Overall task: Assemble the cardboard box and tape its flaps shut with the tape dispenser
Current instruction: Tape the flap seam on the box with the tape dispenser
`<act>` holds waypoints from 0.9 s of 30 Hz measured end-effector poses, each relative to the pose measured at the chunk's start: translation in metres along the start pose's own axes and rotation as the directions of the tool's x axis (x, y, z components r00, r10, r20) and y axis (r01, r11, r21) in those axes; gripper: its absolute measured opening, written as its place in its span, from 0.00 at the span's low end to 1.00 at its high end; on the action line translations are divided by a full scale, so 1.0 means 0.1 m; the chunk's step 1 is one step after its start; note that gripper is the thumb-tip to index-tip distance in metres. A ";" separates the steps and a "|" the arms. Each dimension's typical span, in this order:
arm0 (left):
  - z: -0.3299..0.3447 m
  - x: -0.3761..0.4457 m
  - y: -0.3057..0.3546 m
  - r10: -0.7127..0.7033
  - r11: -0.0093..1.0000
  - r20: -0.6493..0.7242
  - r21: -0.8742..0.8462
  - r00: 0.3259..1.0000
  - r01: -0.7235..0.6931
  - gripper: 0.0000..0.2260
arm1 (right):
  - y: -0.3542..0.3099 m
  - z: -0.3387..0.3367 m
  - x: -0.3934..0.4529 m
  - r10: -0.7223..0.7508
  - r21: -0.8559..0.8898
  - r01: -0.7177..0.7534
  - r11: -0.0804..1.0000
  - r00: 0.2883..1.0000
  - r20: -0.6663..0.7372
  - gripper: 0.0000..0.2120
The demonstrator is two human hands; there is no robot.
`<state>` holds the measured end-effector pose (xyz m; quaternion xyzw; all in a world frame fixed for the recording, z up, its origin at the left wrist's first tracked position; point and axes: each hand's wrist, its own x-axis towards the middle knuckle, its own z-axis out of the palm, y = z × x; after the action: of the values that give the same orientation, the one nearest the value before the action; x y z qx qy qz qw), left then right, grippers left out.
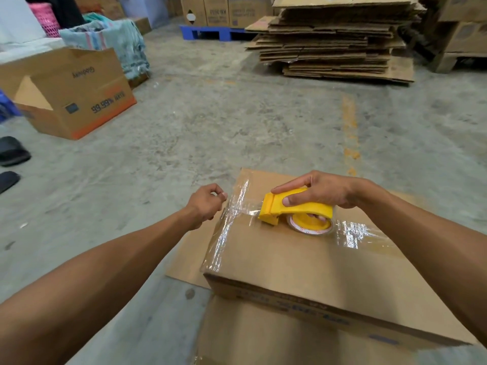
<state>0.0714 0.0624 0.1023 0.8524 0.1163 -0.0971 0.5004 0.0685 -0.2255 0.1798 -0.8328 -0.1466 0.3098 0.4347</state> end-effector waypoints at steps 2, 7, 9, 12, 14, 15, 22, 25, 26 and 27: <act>0.00 0.01 -0.04 0.003 1.000 -0.011 -0.011 1.000 -0.004 0.09 | -0.01 0.00 0.02 0.000 -0.024 -0.001 1.000 1.000 -0.007 0.16; 0.00 0.00 -0.11 -0.018 0.999 -0.026 -0.038 1.000 0.017 0.09 | -0.07 0.04 0.06 0.002 -0.060 -0.003 0.998 1.000 -0.010 0.16; 0.01 -0.01 -0.14 -0.033 0.998 -0.023 -0.045 0.999 0.032 0.09 | -0.08 0.04 0.07 0.017 -0.054 -0.017 0.998 1.000 0.004 0.16; 0.03 -0.02 -0.16 -0.059 0.996 -0.013 -0.068 0.998 0.057 0.09 | -0.08 0.05 0.07 0.043 -0.037 -0.043 0.998 0.999 0.010 0.15; 0.04 -0.02 -0.16 -0.077 0.993 -0.004 -0.091 0.997 0.077 0.09 | -0.09 0.05 0.07 0.045 -0.052 -0.045 0.998 0.999 0.000 0.15; 0.05 -0.02 -0.17 -0.084 0.991 0.006 -0.101 0.996 0.084 0.08 | -0.09 0.06 0.07 0.049 -0.053 -0.049 0.997 0.999 -0.005 0.15; 0.06 -0.07 -0.18 -0.077 0.994 0.069 -0.071 0.995 0.082 0.07 | -0.10 0.07 0.07 0.057 -0.059 -0.058 0.997 0.998 -0.006 0.14; 0.01 -0.06 -0.20 -0.050 0.999 0.019 0.012 0.999 0.050 0.03 | -0.09 0.07 0.08 0.062 -0.053 -0.062 0.997 0.998 -0.002 0.15; 0.00 -0.06 -0.21 -0.037 0.998 -0.002 0.043 0.999 0.037 0.03 | -0.09 0.07 0.08 0.059 -0.059 -0.059 0.997 0.998 -0.007 0.15; -0.01 -0.07 -0.20 -0.021 0.997 -0.016 0.071 1.000 0.022 0.04 | -0.09 0.07 0.09 0.055 -0.064 -0.055 0.996 0.998 -0.012 0.15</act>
<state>0.0587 0.0719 0.0877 0.8692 0.1255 -0.1003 0.4676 0.0706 -0.2113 0.1807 -0.8517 -0.1314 0.3127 0.3995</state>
